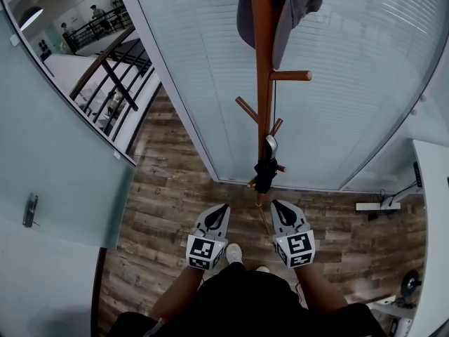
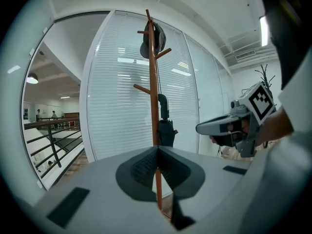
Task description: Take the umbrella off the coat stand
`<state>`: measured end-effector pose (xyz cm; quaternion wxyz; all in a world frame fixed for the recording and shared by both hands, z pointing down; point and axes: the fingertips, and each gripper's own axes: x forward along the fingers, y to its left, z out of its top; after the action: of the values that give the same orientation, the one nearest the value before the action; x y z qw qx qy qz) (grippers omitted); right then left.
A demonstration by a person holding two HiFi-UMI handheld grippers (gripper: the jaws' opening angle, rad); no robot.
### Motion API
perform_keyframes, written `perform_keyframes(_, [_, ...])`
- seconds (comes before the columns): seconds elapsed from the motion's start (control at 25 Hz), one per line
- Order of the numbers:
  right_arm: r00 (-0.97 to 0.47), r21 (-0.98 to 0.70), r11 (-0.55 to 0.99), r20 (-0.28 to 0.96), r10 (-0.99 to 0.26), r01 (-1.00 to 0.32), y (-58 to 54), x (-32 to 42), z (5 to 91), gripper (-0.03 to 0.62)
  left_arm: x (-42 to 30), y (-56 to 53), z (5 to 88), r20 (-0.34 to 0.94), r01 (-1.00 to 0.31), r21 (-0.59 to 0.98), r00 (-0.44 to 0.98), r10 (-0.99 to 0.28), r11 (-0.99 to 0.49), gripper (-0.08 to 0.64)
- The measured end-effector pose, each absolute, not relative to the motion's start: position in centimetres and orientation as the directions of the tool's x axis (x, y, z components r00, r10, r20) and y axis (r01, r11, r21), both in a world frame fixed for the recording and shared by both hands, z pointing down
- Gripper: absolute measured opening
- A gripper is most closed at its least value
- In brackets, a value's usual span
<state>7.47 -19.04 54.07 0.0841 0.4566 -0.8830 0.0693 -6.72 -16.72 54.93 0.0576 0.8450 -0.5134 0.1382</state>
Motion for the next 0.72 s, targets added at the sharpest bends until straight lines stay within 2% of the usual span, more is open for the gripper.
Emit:
perform_keyframes(0.12, [-0.541, -0.058, 0.544, 0.232, -0.808, -0.837, -20.5, 6.9, 55.2, 0.023, -7.1, -17.8, 55.2, 0.285, -0.875, -0.046, 0.45, -0.846, -0.481, 0.012])
perform_keyframes(0.24, [-0.528, -0.097, 0.523, 0.263, -0.807, -0.847, -21.8, 6.6, 56.7, 0.131, -7.7, -18.5, 55.1, 0.281, -0.877, 0.0, 0.462, -0.842, -0.481, 0.012])
perform_keyframes(0.44, [-0.498, -0.114, 0.488, 0.305, -0.812, -0.865, -24.3, 6.2, 58.9, 0.229, -9.2, -20.2, 55.3, 0.273, -0.886, 0.054, 0.457, -0.847, -0.46, 0.012])
perform_keyframes(0.72, [-0.453, -0.149, 0.429, 0.37, -0.811, -0.891, -27.1, 6.1, 62.4, 0.313, -10.3, -20.8, 56.4, 0.288, -0.89, 0.106, 0.454, -0.843, -0.443, 0.012])
